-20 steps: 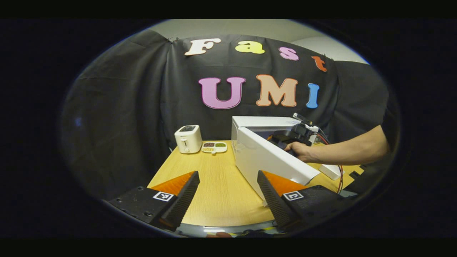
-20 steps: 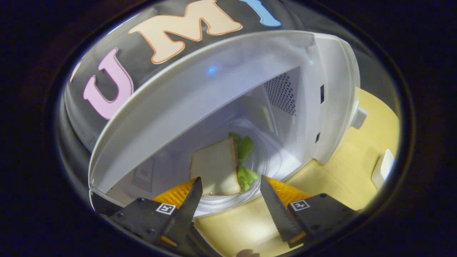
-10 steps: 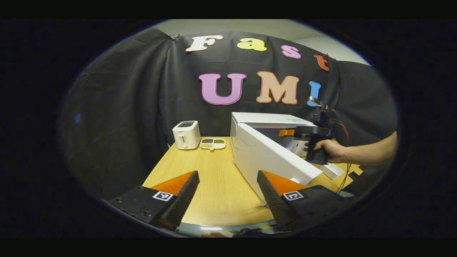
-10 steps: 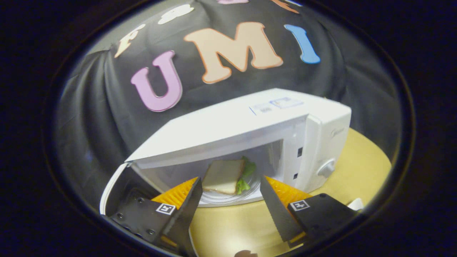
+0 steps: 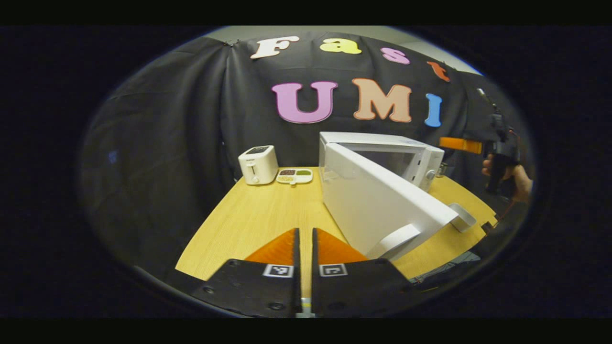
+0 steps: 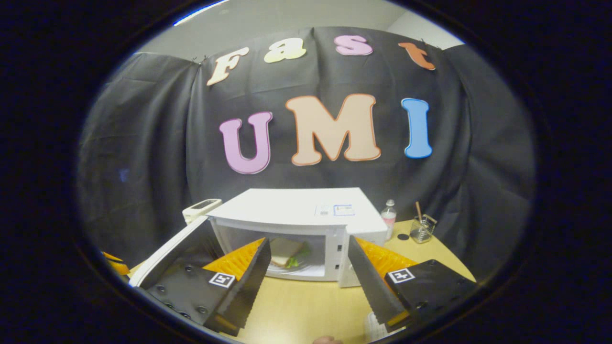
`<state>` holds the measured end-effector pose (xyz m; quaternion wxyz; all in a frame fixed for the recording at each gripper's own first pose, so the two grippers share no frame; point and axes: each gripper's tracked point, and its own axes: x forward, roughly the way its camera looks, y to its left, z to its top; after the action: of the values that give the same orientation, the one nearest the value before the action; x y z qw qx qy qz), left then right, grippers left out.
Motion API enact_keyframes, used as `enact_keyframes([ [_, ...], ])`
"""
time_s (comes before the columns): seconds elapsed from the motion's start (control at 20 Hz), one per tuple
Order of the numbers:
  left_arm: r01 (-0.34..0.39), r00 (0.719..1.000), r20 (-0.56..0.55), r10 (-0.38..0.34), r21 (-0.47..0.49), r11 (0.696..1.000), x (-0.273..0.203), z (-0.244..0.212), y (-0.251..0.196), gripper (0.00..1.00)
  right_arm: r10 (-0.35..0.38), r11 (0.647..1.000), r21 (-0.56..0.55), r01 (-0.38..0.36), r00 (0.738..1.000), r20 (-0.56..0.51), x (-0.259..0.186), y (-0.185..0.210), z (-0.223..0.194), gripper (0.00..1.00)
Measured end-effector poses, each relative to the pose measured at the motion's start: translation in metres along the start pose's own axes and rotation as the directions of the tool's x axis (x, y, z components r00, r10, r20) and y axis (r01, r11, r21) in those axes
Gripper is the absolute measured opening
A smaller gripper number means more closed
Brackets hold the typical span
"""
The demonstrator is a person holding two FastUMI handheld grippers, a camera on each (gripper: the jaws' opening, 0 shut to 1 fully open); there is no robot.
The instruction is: Open the microwave oven with the left hand, put the food in, and close the microwave oven.
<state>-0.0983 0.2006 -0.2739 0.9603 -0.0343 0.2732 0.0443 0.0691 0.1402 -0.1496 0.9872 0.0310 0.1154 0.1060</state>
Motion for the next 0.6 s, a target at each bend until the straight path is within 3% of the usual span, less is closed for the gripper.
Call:
enact_keyframes([
  [0.05,0.02,1.0,-0.01,-0.02,-0.011,1.0,0.0,-0.005,-0.008,0.02,-0.005,1.0,-0.018,0.005,1.0,0.002,-0.006,-0.008,0.008,0.99],
  [0.15,0.025,0.999,-0.022,-0.025,0.014,1.0,0.004,-0.012,-0.015,0.0,-0.013,0.999,-0.051,0.015,0.999,0.047,-0.016,-0.017,0.031,0.99],
  [0.2,0.028,0.999,-0.023,-0.027,0.036,0.999,0.006,-0.013,-0.019,0.0,-0.015,0.998,-0.063,0.019,0.997,0.073,-0.023,-0.019,0.043,0.91],
  [0.3,0.048,0.999,-0.026,-0.046,0.064,0.997,0.008,-0.014,-0.031,0.0,-0.019,0.996,-0.081,0.028,0.994,0.109,-0.035,-0.026,0.062,0.91],
  [0.35,0.06,0.998,-0.028,-0.058,0.07,0.996,0.009,-0.014,-0.038,0.0,-0.02,0.996,-0.089,0.032,0.992,0.127,-0.039,-0.03,0.072,0.99],
  [0.4,0.067,0.997,-0.032,-0.064,0.076,0.995,0.01,-0.014,-0.043,0.0,-0.013,0.995,-0.097,0.027,0.99,0.142,-0.044,-0.031,0.079,0.99],
  [0.45,0.076,0.997,-0.036,-0.073,0.081,0.994,0.013,-0.016,-0.048,0.0,-0.012,0.994,-0.106,0.029,0.987,0.158,-0.045,-0.033,0.085,0.92],
  [0.55,0.081,0.996,-0.043,-0.078,0.093,0.992,0.016,-0.018,-0.058,0.01,-0.012,0.993,-0.115,0.033,0.984,0.179,-0.05,-0.041,0.093,0.92],
  [0.6,0.072,0.997,-0.045,-0.068,0.097,0.993,0.016,-0.017,-0.06,0.0,-0.017,0.992,-0.117,0.039,0.983,0.181,-0.052,-0.045,0.096,0.99],
])
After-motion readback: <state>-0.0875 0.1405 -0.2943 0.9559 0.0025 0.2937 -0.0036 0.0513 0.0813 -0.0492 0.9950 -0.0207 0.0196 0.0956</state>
